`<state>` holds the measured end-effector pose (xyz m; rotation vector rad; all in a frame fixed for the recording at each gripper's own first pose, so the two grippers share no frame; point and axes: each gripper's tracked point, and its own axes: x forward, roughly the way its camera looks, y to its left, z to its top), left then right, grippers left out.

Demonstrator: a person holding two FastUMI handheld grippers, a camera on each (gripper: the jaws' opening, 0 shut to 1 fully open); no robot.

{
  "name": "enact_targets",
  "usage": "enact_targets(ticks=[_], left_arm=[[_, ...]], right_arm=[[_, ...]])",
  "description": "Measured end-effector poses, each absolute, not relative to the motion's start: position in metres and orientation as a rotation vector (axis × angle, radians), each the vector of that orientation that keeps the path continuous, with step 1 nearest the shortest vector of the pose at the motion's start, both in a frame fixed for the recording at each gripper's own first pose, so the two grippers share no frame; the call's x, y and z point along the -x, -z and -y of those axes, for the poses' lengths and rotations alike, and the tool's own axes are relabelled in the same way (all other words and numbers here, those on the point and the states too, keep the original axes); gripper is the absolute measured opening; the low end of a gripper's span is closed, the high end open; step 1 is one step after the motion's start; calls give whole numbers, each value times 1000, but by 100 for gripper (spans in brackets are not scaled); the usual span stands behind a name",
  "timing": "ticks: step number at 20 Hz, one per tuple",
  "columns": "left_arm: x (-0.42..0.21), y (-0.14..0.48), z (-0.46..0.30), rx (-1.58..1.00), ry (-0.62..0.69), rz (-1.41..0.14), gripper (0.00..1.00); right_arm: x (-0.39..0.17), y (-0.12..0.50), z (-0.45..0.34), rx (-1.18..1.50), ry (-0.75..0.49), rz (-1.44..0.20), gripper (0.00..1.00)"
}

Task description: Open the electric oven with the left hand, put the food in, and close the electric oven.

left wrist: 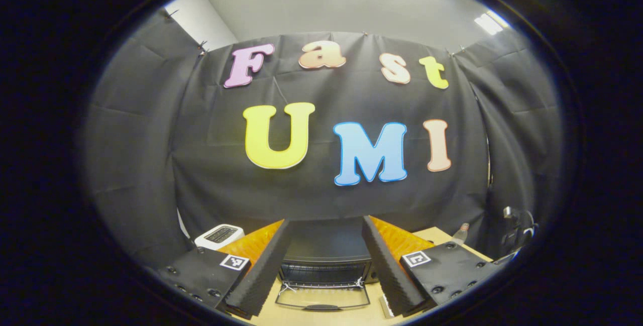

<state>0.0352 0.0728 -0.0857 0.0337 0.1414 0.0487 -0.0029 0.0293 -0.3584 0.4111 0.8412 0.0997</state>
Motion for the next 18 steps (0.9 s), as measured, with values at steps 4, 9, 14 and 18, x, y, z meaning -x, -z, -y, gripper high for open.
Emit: enact_targets(ticks=[4,9,14,18], left_arm=[[-36,46,-73,-24,-60,-74,100],[-39,47,-69,-58,-59,-99,92],[-10,42,-78,-101,-125,-134,100],[15,42,-90,-95,-144,-140,100]], right_arm=[[6,394,-45,-526,-151,-902,96],[10,426,-63,-597,-208,-962,95],[9,438,-78,-697,-237,-1008,75],[5,437,-89,-807,-248,-1006,27]])
